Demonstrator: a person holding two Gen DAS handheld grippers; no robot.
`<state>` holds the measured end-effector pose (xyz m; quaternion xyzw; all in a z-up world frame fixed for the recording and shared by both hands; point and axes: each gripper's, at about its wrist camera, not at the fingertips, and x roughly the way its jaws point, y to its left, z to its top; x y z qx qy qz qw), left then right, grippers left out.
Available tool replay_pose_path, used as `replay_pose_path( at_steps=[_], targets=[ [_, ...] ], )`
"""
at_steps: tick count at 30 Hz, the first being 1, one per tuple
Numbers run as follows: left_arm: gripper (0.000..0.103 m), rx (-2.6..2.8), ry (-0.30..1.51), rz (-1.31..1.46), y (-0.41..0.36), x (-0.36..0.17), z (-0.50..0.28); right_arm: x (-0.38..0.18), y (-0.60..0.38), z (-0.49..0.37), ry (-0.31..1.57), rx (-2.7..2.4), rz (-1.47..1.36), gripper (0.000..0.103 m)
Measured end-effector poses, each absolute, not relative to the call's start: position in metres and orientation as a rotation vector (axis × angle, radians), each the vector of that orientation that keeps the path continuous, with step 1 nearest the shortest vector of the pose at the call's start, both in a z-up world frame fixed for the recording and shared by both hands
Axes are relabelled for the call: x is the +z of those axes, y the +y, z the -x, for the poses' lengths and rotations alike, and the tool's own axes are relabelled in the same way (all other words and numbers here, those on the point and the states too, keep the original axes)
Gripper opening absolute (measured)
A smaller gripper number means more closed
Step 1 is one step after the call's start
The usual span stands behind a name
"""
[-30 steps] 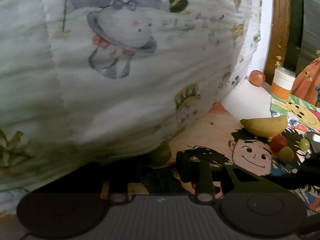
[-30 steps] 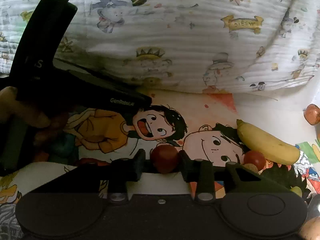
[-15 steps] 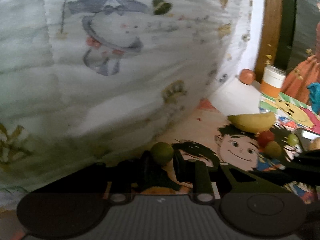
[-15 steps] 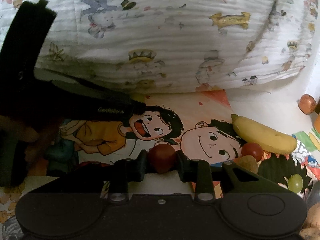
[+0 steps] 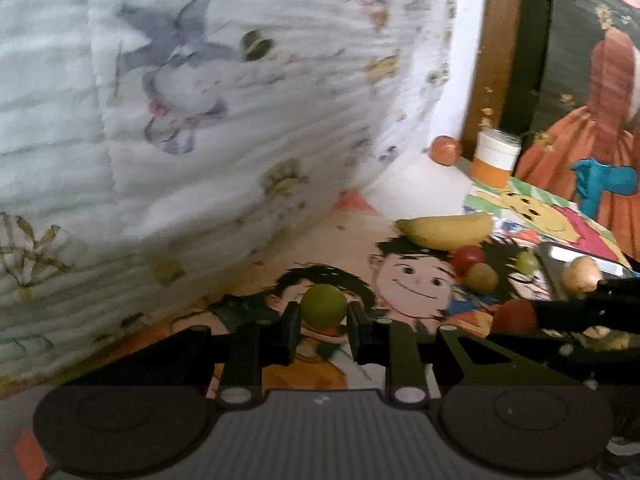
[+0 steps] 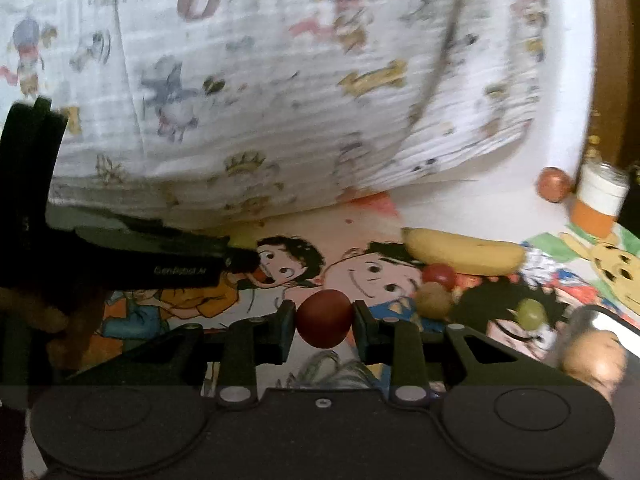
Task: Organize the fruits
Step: 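Close the right tool on a red cherry tomato while the left tool grasps a green grape, then carry the tomato onto the tray and open the right tool while the left tool releases its grape there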
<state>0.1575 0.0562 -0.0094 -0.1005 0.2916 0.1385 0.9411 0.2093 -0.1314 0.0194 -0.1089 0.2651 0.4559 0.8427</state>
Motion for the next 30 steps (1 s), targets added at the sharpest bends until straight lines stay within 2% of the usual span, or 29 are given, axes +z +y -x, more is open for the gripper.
replay_pose_path(
  at_steps=[12, 30],
  targets=[
    [0.028, 0.121, 0.563, 0.191, -0.006, 0.006, -0.138, 0.04, -0.227, -0.183, 0.523, 0.75, 0.129, 0.033],
    [0.028, -0.094, 0.599, 0.07, -0.097, 0.009, -0.124, 0.012, -0.312, -0.148, 0.575, 0.605, 0.074, 0.033]
  ],
)
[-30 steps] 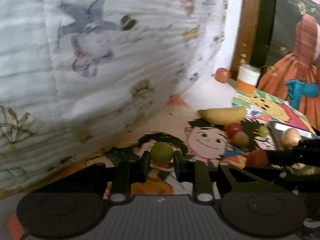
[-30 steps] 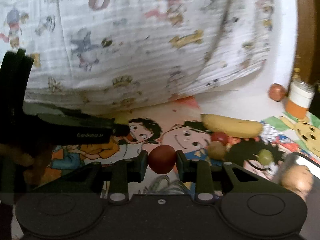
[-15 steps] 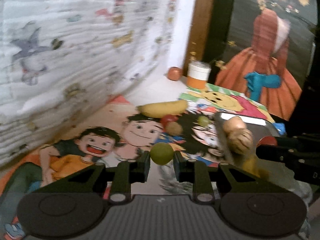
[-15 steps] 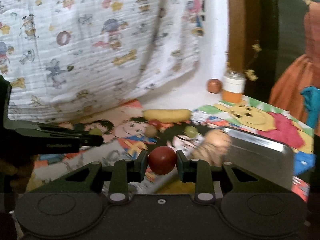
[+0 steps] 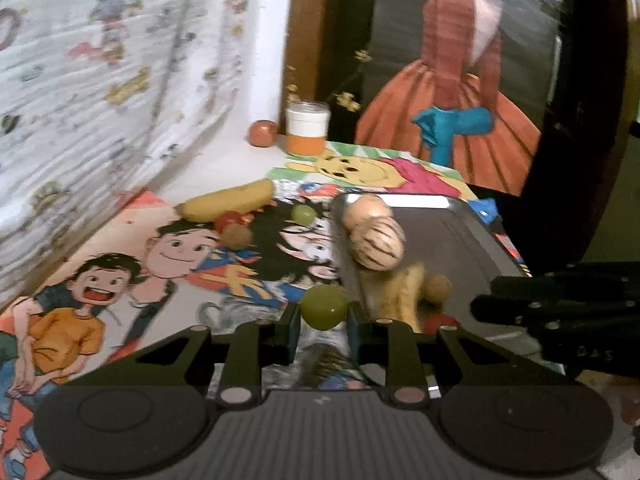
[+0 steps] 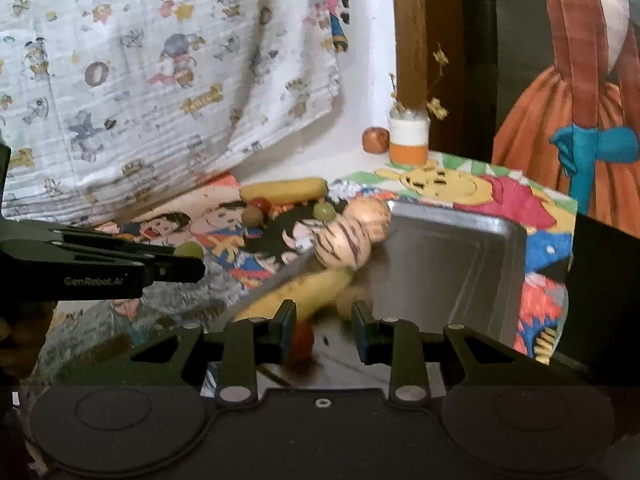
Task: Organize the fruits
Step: 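Carry the tomato onto the tray and open the right tool while the left tool releases its grape there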
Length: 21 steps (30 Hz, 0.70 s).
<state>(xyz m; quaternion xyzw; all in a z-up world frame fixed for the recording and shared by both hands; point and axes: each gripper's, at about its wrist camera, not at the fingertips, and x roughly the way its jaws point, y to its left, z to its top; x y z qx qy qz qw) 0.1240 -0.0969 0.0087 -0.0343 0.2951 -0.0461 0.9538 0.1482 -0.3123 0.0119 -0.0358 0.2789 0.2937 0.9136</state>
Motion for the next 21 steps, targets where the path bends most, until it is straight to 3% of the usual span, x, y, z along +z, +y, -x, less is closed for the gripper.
replay_pose_path(
  at_steps=[21],
  targets=[
    [0.028, -0.252, 0.652, -0.051, -0.153, -0.006, -0.113, -0.004, -0.341, -0.134, 0.58, 0.546, 0.006, 0.038]
  ],
)
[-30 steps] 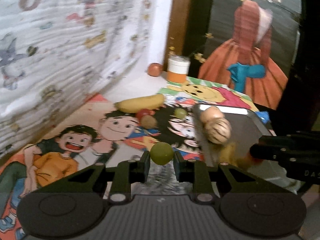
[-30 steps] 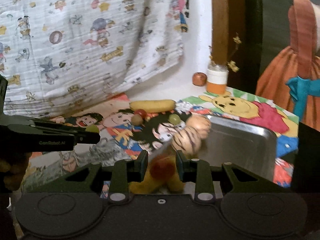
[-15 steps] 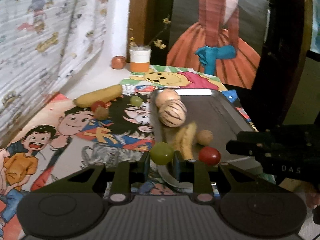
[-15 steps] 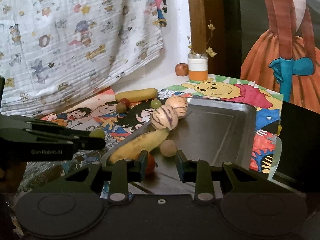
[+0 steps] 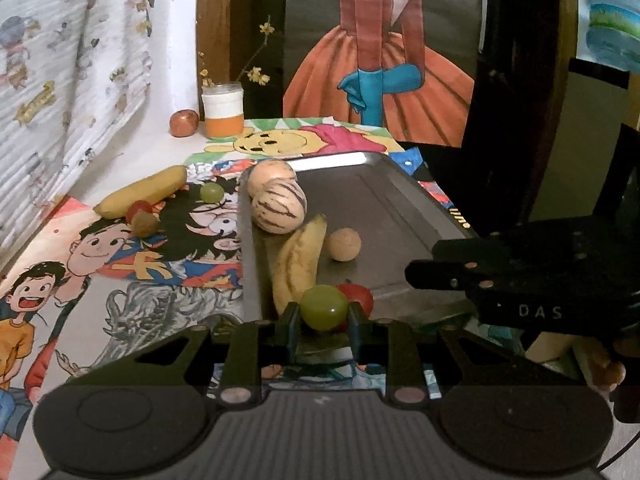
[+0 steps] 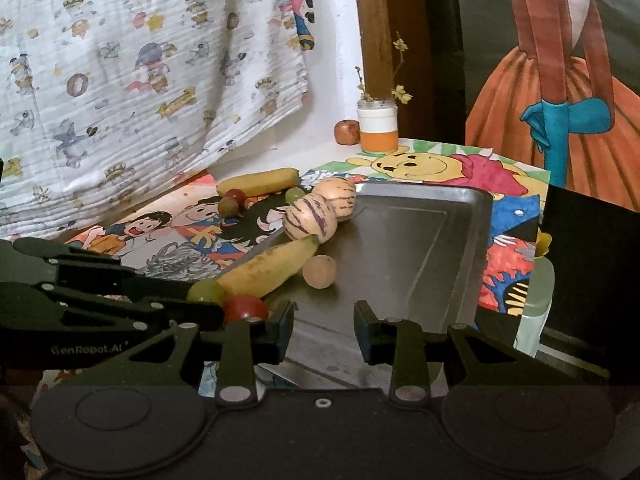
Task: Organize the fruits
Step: 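Carry the tomato onto the tray and open the right tool while the left tool releases its grape there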
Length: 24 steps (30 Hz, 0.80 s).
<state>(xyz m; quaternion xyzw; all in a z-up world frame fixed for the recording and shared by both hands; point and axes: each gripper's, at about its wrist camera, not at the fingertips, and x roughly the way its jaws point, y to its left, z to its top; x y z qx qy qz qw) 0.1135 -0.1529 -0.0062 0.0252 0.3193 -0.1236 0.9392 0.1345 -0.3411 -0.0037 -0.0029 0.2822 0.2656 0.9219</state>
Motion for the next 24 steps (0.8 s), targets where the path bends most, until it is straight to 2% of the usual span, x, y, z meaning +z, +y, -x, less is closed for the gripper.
replay_pose_path(
  at_steps=[8, 13, 16, 17, 22, 24],
  targets=[
    [0.029, -0.251, 0.661, -0.057, -0.154, -0.008, -0.114, -0.006, -0.344, -0.133, 0.583, 0.541, -0.006, 0.043],
    [0.033, -0.253, 0.662, -0.043, -0.151, -0.007, -0.114, -0.003, -0.345, -0.129, 0.576, 0.522, -0.001, 0.048],
    [0.047, -0.25, 0.65, -0.029, -0.147, -0.004, -0.111, 0.001, -0.345, -0.125, 0.571, 0.505, 0.004, 0.053],
    [0.057, -0.245, 0.644, -0.024, -0.146, -0.002, -0.11, 0.003, -0.345, -0.123, 0.569, 0.499, 0.006, 0.055],
    [0.065, -0.221, 0.614, 0.009, -0.133, 0.008, -0.104, 0.013, -0.346, -0.112, 0.556, 0.471, 0.009, 0.068],
    [0.077, -0.205, 0.601, 0.023, -0.126, 0.012, -0.1, 0.018, -0.345, -0.107, 0.551, 0.459, 0.009, 0.076]
  ],
)
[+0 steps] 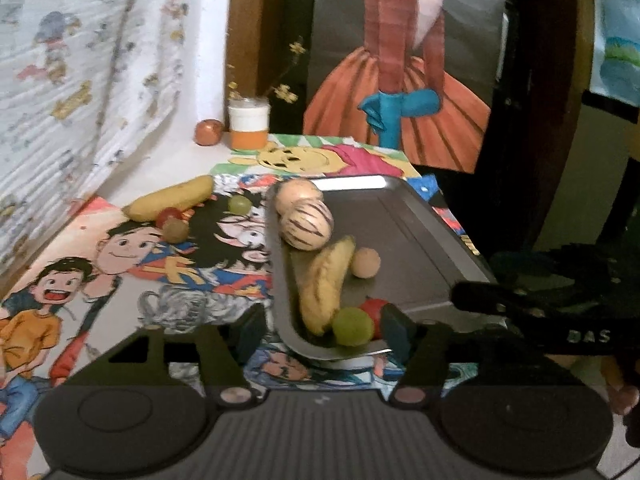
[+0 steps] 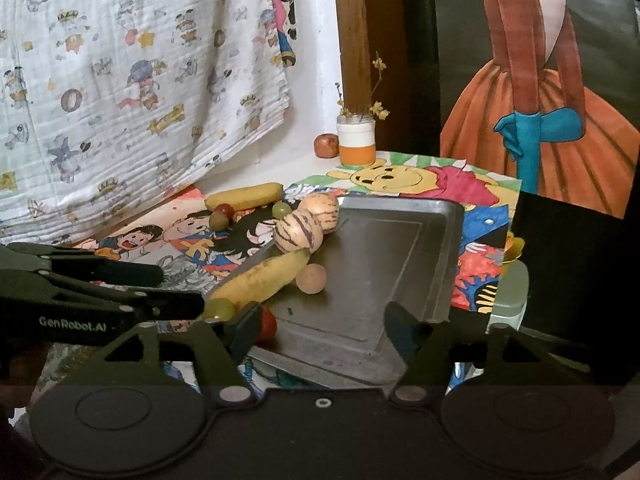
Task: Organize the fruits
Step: 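Carry the tomato onto the tray and open the right tool while the left tool releases its grape there, then lift both tools off the tray toward the remaining loose fruits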
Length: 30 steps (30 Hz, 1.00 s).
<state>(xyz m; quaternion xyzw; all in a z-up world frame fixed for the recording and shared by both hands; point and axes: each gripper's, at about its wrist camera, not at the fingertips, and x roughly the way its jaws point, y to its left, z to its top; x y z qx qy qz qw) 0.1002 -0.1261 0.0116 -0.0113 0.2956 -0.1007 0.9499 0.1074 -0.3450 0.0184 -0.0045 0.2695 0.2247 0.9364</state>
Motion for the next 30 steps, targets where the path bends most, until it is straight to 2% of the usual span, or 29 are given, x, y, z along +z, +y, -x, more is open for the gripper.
replay_pose_path(
  at_steps=[4, 6, 9, 16, 25, 30],
  targets=[
    [0.09, -0.174, 0.582, 0.049, -0.109, 0.019, -0.091, 0.03, -0.341, -0.095, 0.55, 0.434, 0.01, 0.085],
    [0.099, -0.163, 0.58, 0.07, -0.1, 0.023, -0.086, 0.036, -0.337, -0.089, 0.554, 0.425, 0.018, 0.093],
    [0.103, -0.155, 0.586, 0.095, -0.087, 0.026, -0.079, 0.045, -0.33, -0.078, 0.57, 0.413, 0.025, 0.101],
    [0.103, -0.112, 0.642, 0.14, -0.054, 0.023, -0.062, 0.053, -0.307, -0.058, 0.674, 0.387, 0.032, 0.102],
    [0.103, -0.017, 0.711, 0.162, -0.009, 0.011, -0.043, 0.04, -0.271, -0.05, 0.932, 0.451, -0.004, 0.102],
    [0.103, 0.05, 0.71, 0.18, 0.026, 0.011, -0.032, 0.046, -0.255, -0.05, 0.966, 0.489, -0.023, 0.102]
  ],
)
